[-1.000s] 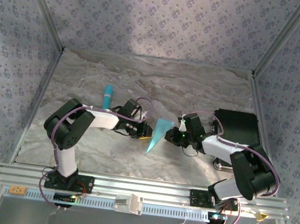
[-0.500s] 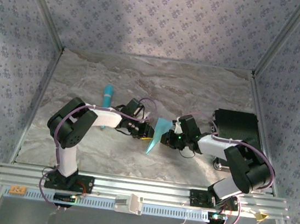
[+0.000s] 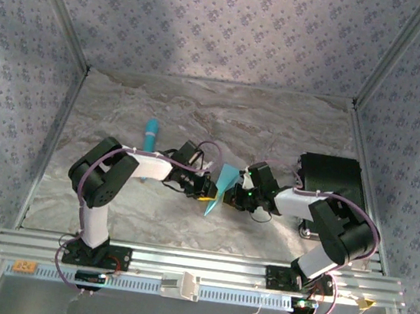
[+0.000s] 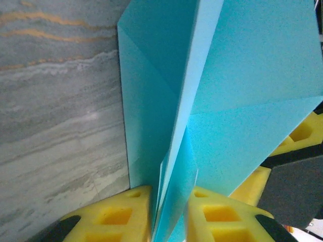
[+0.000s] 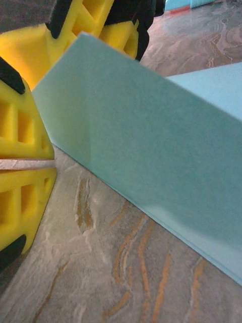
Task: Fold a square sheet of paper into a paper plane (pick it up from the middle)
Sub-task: Move the paper plane to the center of the table.
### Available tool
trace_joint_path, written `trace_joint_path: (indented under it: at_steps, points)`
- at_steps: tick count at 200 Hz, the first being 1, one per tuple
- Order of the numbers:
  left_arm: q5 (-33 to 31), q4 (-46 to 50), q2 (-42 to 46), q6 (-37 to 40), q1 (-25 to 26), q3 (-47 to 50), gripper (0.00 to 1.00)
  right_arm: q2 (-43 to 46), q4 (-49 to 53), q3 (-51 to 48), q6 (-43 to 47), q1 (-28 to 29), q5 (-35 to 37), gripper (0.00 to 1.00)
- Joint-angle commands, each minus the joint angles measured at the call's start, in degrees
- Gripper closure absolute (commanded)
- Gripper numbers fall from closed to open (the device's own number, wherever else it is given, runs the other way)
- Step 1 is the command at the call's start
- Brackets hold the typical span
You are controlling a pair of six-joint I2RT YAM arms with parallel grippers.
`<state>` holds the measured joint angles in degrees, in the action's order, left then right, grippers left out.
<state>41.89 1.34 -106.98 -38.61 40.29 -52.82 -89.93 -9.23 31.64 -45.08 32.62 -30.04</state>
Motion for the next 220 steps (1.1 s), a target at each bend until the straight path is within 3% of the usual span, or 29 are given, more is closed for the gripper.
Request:
trace_joint_path:
  at_steps: [1,69,104,141,189,220]
  points:
    - [2.22,0.34,-0.42,1.48,0.43,-0.52,0.8,-1.2,-1.26,-0.52,-1.19,0.4,-1.09,0.87]
    - [-0.92,0.64,4.83,2.21,0.95,-0.46,0.95,4.24,0.62,-1.22,-0.95,-1.19,1.75,0.87]
    - [-17.58,9.17,11.35,3.28,2.3,-2.18,0.98,9.81,4.75,-0.99,-0.13,-1.46,8.74,0.86]
    - [-36.32,20.17,14.63,4.1,5.1,-5.55,1.0,11.53,6.73,0.22,0.26,-1.39,10.3,0.86]
    - [-43.46,26.07,13.69,4.67,5.93,-7.78,1.0,10.84,6.91,1.49,0.43,-0.93,10.33,0.86]
    - [-43.65,26.39,12.25,4.57,6.17,-7.73,1.0,10.16,6.56,1.9,0.96,-0.82,10.81,0.84]
